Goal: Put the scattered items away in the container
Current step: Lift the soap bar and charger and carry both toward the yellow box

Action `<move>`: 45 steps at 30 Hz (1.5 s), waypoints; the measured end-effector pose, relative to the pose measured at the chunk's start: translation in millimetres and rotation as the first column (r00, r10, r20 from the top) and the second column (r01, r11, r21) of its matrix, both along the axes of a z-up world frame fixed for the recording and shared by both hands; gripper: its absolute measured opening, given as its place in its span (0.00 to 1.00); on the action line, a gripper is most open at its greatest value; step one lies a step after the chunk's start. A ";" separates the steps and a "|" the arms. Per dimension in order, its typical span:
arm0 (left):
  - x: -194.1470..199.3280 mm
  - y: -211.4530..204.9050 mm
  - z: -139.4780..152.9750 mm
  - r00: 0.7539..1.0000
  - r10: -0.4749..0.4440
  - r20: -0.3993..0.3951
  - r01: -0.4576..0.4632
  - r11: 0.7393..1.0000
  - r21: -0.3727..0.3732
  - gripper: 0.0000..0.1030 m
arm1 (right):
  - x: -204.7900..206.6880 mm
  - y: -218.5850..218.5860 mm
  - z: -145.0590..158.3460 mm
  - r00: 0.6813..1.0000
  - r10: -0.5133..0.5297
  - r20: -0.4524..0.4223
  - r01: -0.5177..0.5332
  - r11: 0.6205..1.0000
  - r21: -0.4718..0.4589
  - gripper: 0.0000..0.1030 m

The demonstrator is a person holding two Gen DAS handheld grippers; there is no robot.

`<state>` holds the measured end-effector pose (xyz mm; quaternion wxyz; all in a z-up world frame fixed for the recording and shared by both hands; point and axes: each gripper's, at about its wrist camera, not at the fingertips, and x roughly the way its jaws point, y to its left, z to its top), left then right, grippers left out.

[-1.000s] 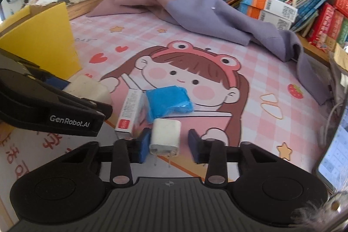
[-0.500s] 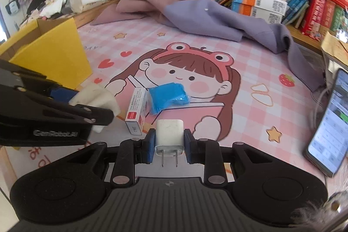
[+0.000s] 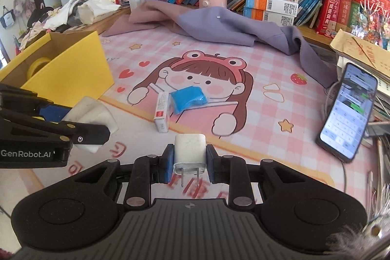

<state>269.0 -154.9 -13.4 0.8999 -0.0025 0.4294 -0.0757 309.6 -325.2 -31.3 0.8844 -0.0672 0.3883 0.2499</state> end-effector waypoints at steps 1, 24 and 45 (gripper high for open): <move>-5.3 0.9 2.4 1.000 -0.009 0.005 0.009 1.000 -0.008 0.36 | -6.0 -0.7 2.5 1.000 -0.006 -0.003 0.006 1.000 0.001 0.24; -145.4 78.5 15.6 0.991 -0.116 0.060 0.121 0.988 -0.091 0.33 | -161.2 58.0 28.5 0.989 -0.137 0.055 0.141 0.988 -0.065 0.24; -231.6 154.0 22.7 0.994 -0.017 0.112 0.025 0.997 -0.071 0.32 | -247.1 137.8 34.9 0.994 -0.034 0.100 0.041 0.997 -0.060 0.24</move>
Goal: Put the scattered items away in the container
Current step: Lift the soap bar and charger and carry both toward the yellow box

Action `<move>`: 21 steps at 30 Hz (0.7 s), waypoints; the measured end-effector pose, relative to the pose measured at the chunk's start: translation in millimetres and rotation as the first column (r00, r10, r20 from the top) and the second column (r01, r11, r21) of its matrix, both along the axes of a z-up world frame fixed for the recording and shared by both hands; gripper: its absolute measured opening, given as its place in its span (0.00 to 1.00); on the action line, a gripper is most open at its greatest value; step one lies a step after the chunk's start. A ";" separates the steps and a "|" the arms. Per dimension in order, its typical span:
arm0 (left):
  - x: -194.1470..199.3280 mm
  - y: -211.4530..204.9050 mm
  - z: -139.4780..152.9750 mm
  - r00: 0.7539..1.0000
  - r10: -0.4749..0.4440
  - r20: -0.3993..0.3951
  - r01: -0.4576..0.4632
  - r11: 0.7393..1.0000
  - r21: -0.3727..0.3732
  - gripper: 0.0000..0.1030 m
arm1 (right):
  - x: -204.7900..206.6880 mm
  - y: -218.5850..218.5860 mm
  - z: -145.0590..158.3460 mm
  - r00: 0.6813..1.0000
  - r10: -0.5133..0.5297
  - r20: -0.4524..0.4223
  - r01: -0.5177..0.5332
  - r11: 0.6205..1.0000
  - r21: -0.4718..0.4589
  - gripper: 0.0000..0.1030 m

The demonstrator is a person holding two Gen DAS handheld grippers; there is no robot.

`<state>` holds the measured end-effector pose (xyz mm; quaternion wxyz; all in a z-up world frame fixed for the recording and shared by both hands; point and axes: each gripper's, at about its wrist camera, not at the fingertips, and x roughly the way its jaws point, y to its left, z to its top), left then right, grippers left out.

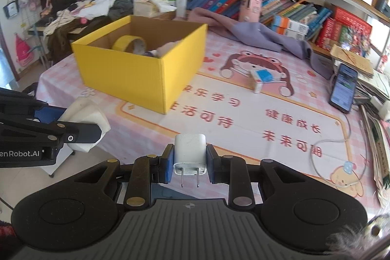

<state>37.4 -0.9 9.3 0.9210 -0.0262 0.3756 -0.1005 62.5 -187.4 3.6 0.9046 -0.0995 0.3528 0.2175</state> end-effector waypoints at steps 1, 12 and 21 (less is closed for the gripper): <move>-2.7 3.6 -0.1 1.000 0.009 -0.001 -0.009 1.000 0.001 0.32 | -1.1 4.5 -0.2 1.000 0.012 -0.001 -0.012 1.000 -0.001 0.24; -14.3 37.4 -2.6 0.996 0.085 -0.013 -0.085 0.996 0.010 0.32 | -8.8 41.9 -2.2 0.994 0.107 -0.002 -0.107 0.994 -0.002 0.24; -17.7 58.1 -3.5 0.991 0.136 -0.008 -0.136 0.991 0.008 0.31 | -8.2 68.0 -3.6 0.984 0.181 -0.006 -0.181 0.983 -0.012 0.24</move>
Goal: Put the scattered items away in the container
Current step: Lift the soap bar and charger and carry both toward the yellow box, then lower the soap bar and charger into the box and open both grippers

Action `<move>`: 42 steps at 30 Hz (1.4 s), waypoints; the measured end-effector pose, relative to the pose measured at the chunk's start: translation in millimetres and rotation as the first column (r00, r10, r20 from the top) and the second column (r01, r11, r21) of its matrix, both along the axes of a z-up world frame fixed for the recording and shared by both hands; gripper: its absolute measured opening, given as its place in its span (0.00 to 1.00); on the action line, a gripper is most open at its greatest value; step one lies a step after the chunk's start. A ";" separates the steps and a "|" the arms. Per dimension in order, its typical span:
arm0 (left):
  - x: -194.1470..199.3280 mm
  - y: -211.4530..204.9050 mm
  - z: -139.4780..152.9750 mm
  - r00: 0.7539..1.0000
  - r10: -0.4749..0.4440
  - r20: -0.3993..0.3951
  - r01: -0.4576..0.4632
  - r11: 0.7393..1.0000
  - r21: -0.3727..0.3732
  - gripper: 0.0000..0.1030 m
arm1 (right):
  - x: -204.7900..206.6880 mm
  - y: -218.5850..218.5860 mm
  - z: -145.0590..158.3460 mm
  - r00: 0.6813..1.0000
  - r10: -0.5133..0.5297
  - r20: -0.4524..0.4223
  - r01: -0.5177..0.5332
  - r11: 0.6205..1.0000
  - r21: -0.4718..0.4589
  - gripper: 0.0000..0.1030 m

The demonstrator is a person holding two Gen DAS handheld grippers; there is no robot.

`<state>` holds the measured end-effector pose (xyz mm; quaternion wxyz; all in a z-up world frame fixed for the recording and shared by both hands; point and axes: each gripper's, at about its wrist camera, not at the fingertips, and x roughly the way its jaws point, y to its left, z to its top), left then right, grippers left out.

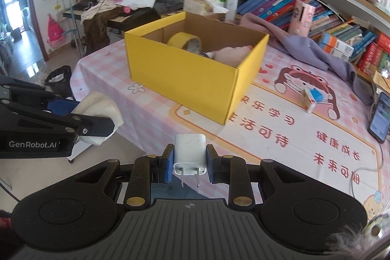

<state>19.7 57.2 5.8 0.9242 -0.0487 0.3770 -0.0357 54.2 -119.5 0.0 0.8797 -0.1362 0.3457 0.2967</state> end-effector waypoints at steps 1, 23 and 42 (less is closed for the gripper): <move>0.3 2.0 -0.1 1.000 0.005 0.000 -0.005 1.000 -0.001 0.31 | 0.7 2.5 0.1 1.000 0.005 0.001 -0.005 1.000 -0.001 0.24; 24.9 32.0 6.2 0.999 0.040 0.020 -0.040 0.999 0.001 0.31 | 33.4 30.5 10.3 0.999 0.048 0.007 -0.048 0.999 0.002 0.24; 172.5 34.7 46.3 0.993 -0.055 0.103 0.046 0.995 0.094 0.31 | 159.1 55.4 41.7 0.987 0.118 0.106 -0.121 0.993 0.017 0.24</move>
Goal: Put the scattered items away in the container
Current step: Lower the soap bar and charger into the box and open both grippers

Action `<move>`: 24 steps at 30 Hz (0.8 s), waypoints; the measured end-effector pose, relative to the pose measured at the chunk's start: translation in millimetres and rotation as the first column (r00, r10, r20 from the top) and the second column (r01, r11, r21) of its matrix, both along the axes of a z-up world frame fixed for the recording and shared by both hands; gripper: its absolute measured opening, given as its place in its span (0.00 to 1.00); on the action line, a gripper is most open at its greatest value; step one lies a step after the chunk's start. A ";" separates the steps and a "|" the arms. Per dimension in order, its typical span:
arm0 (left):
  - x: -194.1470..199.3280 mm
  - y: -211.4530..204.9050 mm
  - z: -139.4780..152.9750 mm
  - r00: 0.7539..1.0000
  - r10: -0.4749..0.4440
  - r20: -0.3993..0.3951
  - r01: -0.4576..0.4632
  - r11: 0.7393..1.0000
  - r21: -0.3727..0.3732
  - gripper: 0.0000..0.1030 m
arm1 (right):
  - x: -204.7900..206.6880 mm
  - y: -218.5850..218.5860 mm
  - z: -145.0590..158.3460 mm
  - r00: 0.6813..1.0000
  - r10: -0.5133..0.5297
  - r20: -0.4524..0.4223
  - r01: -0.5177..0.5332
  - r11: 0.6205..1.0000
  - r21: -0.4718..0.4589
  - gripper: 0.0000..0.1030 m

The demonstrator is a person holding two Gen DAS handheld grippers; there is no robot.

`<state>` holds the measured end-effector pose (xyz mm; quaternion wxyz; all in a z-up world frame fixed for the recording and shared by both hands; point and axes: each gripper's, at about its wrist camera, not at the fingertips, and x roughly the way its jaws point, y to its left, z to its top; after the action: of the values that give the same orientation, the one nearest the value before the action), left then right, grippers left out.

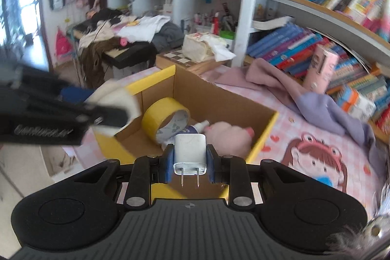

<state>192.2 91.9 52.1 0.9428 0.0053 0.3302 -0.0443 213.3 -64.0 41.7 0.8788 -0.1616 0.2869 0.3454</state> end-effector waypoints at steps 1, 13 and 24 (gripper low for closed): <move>12.5 -1.0 -1.4 1.000 -0.010 -0.011 0.010 1.000 0.017 0.31 | 8.2 4.3 -2.1 1.000 0.021 0.000 -0.021 1.000 -0.021 0.24; 137.9 -18.5 -58.3 0.963 -0.065 -0.260 0.092 0.992 0.091 0.31 | 83.1 56.2 -53.8 0.960 0.235 -0.150 -0.268 0.924 -0.272 0.25; 181.7 -25.4 -83.5 0.939 -0.067 -0.336 0.119 0.983 0.138 0.37 | 107.8 79.9 -74.5 0.920 0.317 -0.232 -0.385 0.847 -0.368 0.25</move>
<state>373.9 66.5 -31.4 0.8678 0.0872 0.4851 -0.0634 321.1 15.8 -32.8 0.7211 -0.3617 0.3884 0.4453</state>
